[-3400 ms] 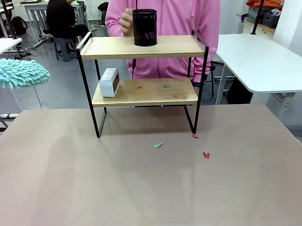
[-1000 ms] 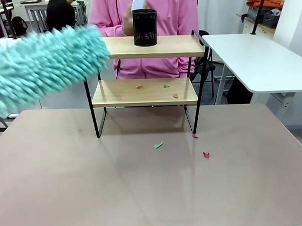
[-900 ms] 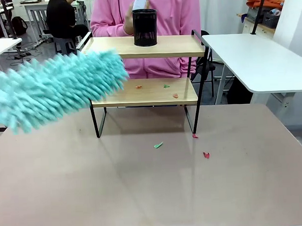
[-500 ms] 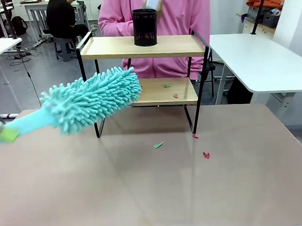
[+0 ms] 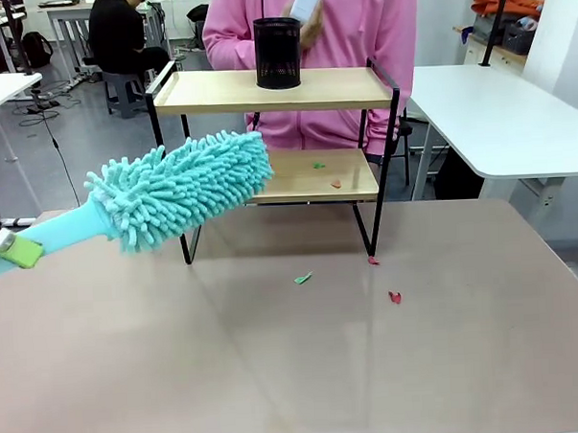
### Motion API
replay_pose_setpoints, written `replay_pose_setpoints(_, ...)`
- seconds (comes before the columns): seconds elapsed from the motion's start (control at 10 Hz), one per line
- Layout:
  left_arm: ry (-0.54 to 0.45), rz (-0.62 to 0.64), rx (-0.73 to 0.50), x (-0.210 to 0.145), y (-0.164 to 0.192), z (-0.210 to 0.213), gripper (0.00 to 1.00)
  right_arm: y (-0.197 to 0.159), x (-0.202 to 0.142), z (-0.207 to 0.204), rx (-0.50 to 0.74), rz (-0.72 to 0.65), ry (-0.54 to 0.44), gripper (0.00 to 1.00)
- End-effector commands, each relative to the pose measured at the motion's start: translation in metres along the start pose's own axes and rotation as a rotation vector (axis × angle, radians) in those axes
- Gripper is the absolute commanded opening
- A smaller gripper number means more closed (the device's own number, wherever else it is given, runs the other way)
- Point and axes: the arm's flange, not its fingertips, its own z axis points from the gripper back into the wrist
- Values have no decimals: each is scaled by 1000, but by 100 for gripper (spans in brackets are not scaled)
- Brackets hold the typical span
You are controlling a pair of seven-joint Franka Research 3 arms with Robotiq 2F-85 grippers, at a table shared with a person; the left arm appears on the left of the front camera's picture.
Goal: Clean the shelf.
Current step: Clean the remaining tier of the Shelf with the Duster once objects are removed.
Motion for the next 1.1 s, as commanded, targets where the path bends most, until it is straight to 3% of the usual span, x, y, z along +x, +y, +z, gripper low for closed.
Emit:
replay_pose_setpoints(0.0, -2, 26, 18, 23, -5, -26, 13, 0, 0, 2, 3, 29, 7, 100)
replay_pose_setpoints(0.3, 19, 46, 104, 57, -14, -64, 13, 0, 0, 2, 3, 29, 7, 100)
replay_pose_setpoints(0.8, -115, 290, 279, 104, 1, -112, 13, 0, 0, 2, 3, 29, 7, 100)
replay_pose_setpoints(1.0, -118, 294, 286, 105, 1, -113, 13, 0, 0, 2, 3, 29, 7, 100)
